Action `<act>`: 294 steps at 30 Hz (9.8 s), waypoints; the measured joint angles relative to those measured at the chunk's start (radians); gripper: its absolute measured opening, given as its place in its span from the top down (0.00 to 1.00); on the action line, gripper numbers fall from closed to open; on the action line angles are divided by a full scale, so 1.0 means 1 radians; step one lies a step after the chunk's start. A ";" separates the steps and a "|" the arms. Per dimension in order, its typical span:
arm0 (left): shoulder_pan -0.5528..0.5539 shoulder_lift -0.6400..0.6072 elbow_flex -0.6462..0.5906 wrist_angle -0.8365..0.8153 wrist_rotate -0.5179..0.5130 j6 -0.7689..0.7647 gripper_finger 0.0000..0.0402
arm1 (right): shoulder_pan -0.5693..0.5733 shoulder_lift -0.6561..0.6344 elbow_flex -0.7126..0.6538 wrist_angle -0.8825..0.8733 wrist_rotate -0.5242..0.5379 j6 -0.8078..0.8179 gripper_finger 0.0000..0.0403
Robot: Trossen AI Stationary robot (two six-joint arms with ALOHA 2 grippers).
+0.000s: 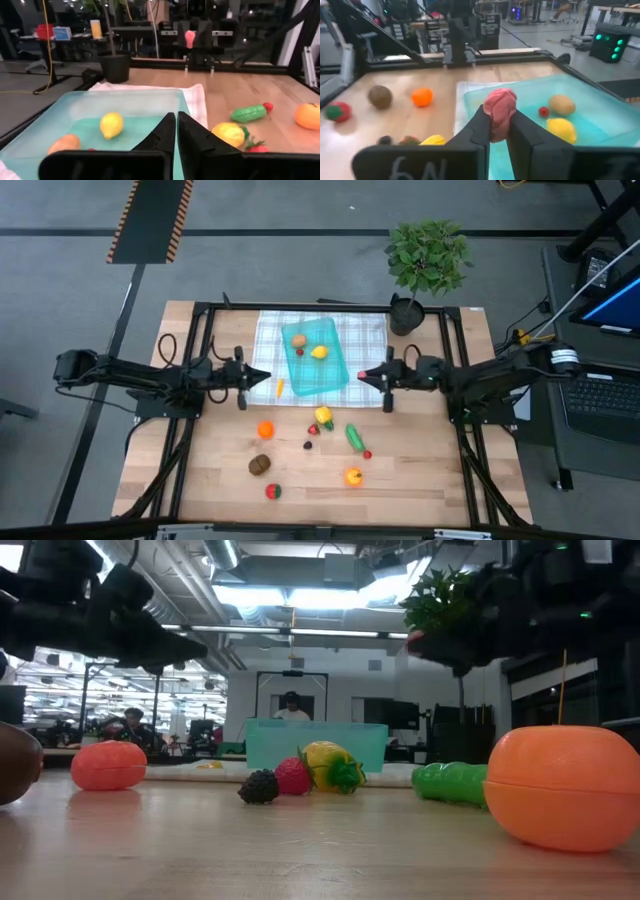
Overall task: Pick and placing Produce into tupperware
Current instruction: Put the pink peach into the blue bin, then put the orange tangerine into the blue bin
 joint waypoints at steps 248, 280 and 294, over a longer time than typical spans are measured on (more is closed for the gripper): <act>-0.751 0.673 0.924 -1.505 -0.425 -1.245 0.33 | 0.069 0.009 0.191 -0.442 -0.152 -0.026 0.52; -0.597 0.763 0.925 -1.502 -0.265 -1.349 0.22 | 0.069 0.009 0.191 -0.443 -0.152 -0.023 0.52; -0.526 0.858 0.925 -1.430 -0.155 -1.266 0.22 | 0.069 0.009 0.191 -0.443 -0.153 -0.022 0.52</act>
